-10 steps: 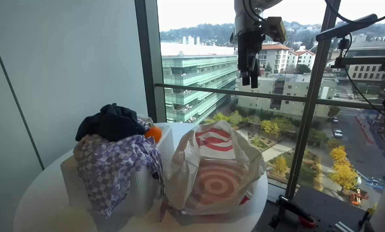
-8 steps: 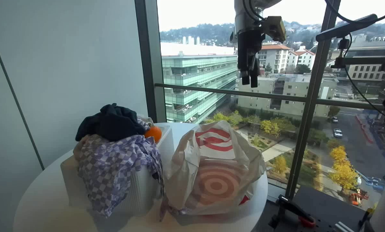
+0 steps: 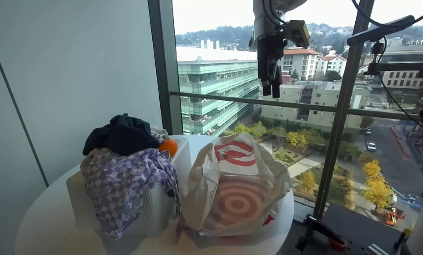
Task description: Move two clothes from the white box into the plastic bag
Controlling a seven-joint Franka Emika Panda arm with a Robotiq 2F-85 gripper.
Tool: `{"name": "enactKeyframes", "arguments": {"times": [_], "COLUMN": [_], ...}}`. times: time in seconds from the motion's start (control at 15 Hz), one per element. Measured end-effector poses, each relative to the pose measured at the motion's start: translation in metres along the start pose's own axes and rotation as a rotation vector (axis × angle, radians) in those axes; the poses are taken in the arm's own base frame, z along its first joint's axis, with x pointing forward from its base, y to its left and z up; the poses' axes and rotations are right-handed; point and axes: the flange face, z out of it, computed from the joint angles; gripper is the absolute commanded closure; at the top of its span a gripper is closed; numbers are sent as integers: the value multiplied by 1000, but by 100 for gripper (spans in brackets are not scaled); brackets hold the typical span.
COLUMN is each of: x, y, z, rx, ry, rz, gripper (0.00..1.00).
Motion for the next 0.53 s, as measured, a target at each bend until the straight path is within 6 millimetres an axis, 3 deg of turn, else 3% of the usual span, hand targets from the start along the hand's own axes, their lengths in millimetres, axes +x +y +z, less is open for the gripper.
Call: {"name": "enactKeyframes", "arguments": {"times": [0.27, 0.53], "x": [79, 163], "y": [-42, -107], "z": [22, 19], "rx": [-102, -272], "ry": [-15, 36], "rz": [-98, -133], "gripper": [0, 0]}}
